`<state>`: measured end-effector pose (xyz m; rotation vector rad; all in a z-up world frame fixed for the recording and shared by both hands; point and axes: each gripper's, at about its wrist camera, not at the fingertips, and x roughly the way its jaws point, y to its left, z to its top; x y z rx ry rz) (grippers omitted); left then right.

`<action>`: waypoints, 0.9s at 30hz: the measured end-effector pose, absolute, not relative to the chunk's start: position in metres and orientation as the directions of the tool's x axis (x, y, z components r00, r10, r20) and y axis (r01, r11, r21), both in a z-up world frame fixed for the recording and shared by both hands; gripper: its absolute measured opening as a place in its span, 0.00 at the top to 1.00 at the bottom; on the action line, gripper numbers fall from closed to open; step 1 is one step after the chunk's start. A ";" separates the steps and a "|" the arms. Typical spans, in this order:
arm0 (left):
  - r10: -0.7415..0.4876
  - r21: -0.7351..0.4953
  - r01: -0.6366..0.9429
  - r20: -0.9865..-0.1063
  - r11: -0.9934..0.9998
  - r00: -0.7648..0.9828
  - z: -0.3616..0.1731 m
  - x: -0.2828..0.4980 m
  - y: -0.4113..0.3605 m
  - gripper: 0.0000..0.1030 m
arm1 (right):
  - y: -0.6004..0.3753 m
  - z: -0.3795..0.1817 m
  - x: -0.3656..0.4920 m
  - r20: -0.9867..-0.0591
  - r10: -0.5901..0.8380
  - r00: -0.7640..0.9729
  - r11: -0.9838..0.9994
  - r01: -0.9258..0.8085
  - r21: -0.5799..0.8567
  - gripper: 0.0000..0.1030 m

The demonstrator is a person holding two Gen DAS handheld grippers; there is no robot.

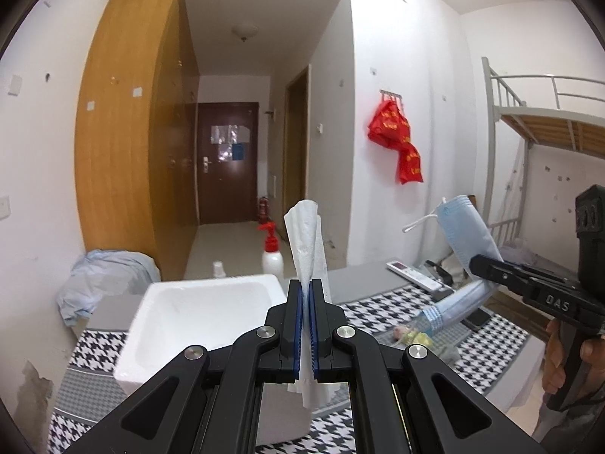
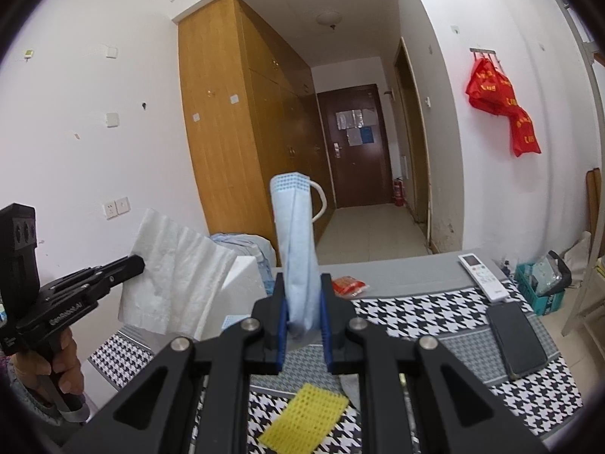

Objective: Organize soft objects
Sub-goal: 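Carry the tissue with the left gripper over the foam box and release it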

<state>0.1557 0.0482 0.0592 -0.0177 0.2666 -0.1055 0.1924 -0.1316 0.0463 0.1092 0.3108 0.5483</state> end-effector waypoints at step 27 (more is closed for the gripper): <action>0.063 -0.046 -0.076 -0.229 0.996 0.971 0.083 0.150 0.104 0.96 | -0.070 0.069 0.203 -0.213 0.661 0.720 0.751 -0.636 0.179 0.82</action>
